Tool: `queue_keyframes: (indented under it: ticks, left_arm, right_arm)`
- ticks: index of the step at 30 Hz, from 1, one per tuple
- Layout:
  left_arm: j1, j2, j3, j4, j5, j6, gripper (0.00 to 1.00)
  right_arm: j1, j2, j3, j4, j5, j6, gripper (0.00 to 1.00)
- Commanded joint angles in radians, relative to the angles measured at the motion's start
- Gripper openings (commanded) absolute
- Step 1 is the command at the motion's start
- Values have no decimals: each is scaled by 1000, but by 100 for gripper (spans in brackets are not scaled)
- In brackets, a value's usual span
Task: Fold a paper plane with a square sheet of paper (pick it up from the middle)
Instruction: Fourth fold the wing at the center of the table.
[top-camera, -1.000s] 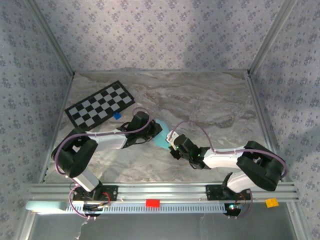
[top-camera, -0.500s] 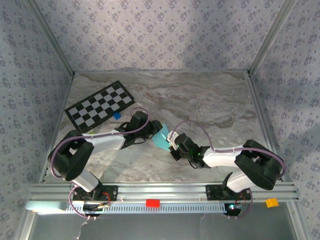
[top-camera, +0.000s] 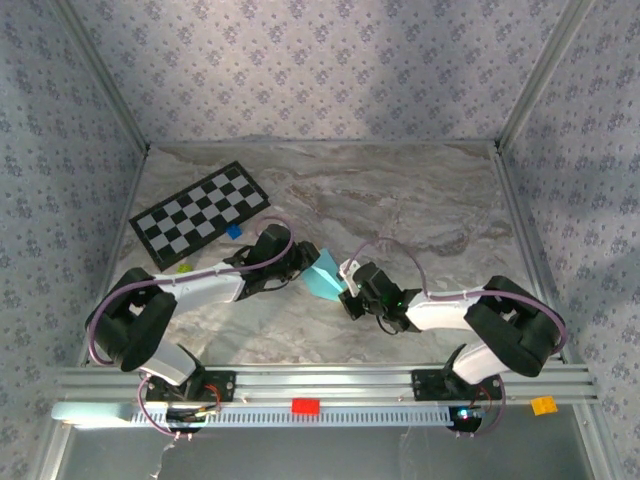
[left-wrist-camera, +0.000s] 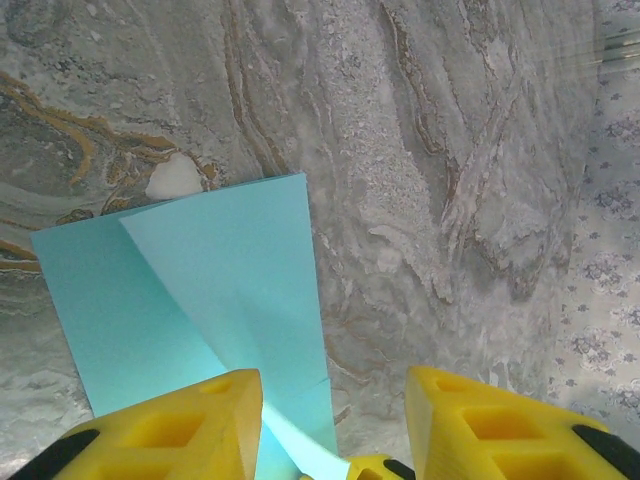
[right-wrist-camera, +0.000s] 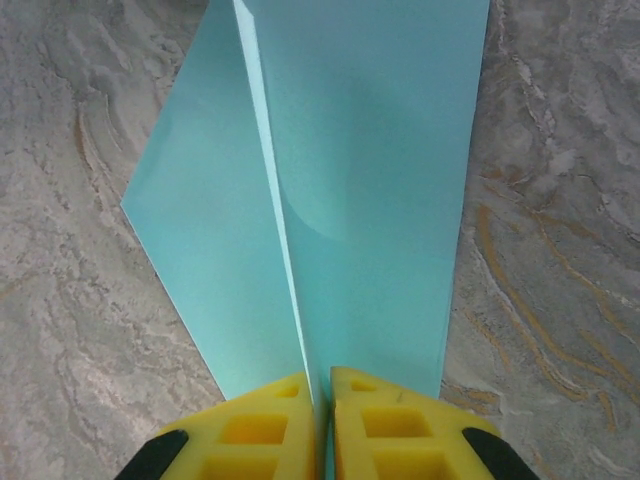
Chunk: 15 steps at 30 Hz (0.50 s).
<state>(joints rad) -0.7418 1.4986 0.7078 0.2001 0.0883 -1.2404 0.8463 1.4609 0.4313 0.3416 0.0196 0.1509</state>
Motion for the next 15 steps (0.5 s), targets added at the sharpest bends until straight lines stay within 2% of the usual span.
queue_keyframes:
  ticks: [1,9,15]
  left_arm:
    - [5,-23,-5,-29,-15,-5,40]
    - [5,-30,-13,-29,-14,-5,24]
    - [5,-30,-18,-28,-12,-5,19]
  right_arm:
    - [-26,18,15,13,-83,53,11]
    - [-82,42,25,18,-194,121,9]
    - [-114,79,38,22,-282,180,8]
